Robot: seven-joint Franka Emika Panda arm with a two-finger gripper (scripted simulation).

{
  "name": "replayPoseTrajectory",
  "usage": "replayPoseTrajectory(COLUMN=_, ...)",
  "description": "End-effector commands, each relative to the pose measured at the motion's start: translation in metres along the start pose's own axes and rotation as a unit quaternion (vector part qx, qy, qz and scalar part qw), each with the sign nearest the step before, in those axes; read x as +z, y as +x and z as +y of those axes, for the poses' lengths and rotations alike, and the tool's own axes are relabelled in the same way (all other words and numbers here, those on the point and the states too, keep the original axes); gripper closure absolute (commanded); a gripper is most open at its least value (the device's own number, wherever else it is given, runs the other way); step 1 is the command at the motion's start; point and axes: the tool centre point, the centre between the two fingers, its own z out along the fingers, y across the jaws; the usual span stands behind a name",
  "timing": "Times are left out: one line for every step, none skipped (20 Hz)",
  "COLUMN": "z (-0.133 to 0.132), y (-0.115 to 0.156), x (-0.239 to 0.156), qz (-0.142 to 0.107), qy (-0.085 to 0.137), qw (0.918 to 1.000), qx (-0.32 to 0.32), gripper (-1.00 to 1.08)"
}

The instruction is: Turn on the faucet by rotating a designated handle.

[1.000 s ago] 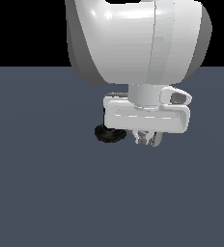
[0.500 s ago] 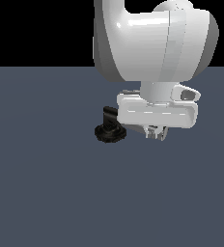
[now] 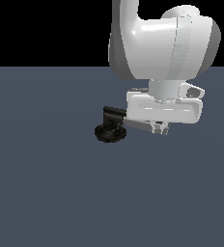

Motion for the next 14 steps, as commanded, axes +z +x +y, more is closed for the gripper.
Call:
replayPoseTrajectory(z=0.009, y=0.01, x=0.001, qz=0.002, qy=-0.001, qw=1.0, qx=0.001, gripper=1.08)
replayPoseTrajectory(z=0.012, y=0.013, x=0.001, qz=0.002, qy=-0.001, qw=1.0, qx=0.002, gripper=1.08)
replayPoseTrajectory(z=0.015, y=0.015, x=0.001, qz=0.002, qy=-0.001, qw=1.0, qx=0.002, gripper=1.08)
replayPoseTrajectory(z=0.017, y=0.018, x=0.001, qz=0.002, qy=-0.001, qw=1.0, qx=0.002, gripper=1.08)
replayPoseTrajectory(z=0.02, y=0.021, x=0.001, qz=0.002, qy=-0.001, qw=1.0, qx=0.002, gripper=1.08)
replayPoseTrajectory(z=0.023, y=0.024, x=0.001, qz=0.002, qy=-0.001, qw=1.0, qx=0.003, gripper=1.08)
replayPoseTrajectory(z=0.026, y=0.026, x=0.001, qz=0.002, qy=-0.001, qw=1.0, qx=0.003, gripper=1.08)
replayPoseTrajectory(z=0.028, y=0.029, x=0.001, qz=0.002, qy=-0.001, qw=1.0, qx=0.003, gripper=1.08)
replayPoseTrajectory(z=0.031, y=0.032, x=0.001, qz=0.002, qy=-0.001, qw=1.0, qx=0.003, gripper=1.08)
replayPoseTrajectory(z=0.034, y=0.034, x=0.001, qz=0.002, qy=-0.001, qw=1.0, qx=0.004, gripper=1.08)
replayPoseTrajectory(z=0.036, y=0.037, x=0.001, qz=0.002, qy=-0.001, qw=1.0, qx=0.004, gripper=1.08)
replayPoseTrajectory(z=0.039, y=0.04, x=0.001, qz=0.002, qy=-0.001, qw=1.0, qx=0.004, gripper=1.08)
replayPoseTrajectory(z=0.042, y=0.042, x=0.001, qz=0.002, qy=-0.001, qw=1.0, qx=0.004, gripper=1.08)
replayPoseTrajectory(z=0.042, y=0.042, x=0.001, qz=0.002, qy=-0.001, qw=1.0, qx=0.004, gripper=1.08)
